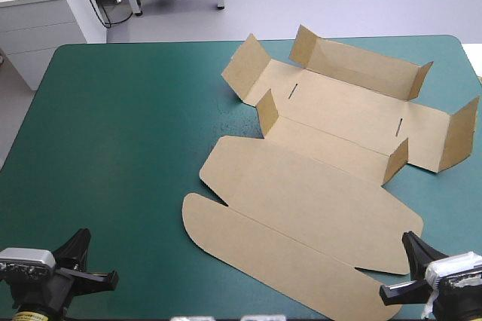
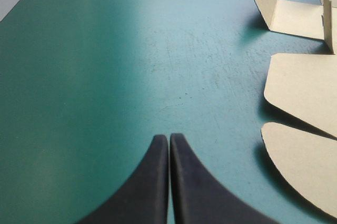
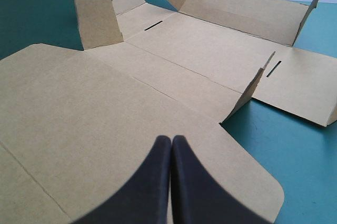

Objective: Fold the box

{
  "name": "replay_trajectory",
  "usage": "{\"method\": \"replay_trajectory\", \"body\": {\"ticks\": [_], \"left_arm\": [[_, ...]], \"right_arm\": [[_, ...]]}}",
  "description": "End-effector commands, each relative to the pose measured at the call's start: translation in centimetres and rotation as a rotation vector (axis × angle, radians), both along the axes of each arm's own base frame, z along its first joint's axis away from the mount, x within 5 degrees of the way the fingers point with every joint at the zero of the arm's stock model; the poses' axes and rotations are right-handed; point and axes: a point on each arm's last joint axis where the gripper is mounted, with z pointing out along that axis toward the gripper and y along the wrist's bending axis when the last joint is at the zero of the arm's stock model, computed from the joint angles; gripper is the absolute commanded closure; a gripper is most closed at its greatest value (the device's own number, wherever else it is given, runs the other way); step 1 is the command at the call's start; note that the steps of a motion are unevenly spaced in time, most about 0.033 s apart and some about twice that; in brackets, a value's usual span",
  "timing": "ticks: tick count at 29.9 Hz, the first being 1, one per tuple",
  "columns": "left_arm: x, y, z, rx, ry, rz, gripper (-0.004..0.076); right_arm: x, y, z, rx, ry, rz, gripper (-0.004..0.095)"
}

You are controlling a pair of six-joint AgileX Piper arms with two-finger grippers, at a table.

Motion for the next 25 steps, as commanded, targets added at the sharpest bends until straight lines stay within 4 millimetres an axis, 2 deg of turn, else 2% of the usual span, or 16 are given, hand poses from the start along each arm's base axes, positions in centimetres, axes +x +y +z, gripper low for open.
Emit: {"method": "replay_trajectory", "body": {"ticks": [1, 19, 22, 24, 25], "left_arm": [[0.14, -0.02, 1.26, -0.035, -0.078, 0.001, 0.0732], [0.14, -0.02, 1.26, -0.035, -0.078, 0.002, 0.0732], [0.14, -0.02, 1.26, -0.035, -0.078, 0.002, 0.0732], [0.14, -0.02, 1.26, -0.035, -0.078, 0.002, 0.0732], [0.14, -0.02, 1.26, -0.035, -0.078, 0.002, 0.0732]], "right_arm": [[-0.49, -0.05, 1.25, 0.01, -0.112, -0.01, 0.0927], [-0.49, -0.05, 1.25, 0.01, -0.112, -0.01, 0.0908], [-0.49, -0.05, 1.25, -0.006, -0.115, -0.007, 0.0827], [-0.49, -0.05, 1.25, -0.01, -0.116, -0.006, 0.0722], [-0.49, -0.05, 1.25, -0.01, -0.116, -0.006, 0.0627]]}}
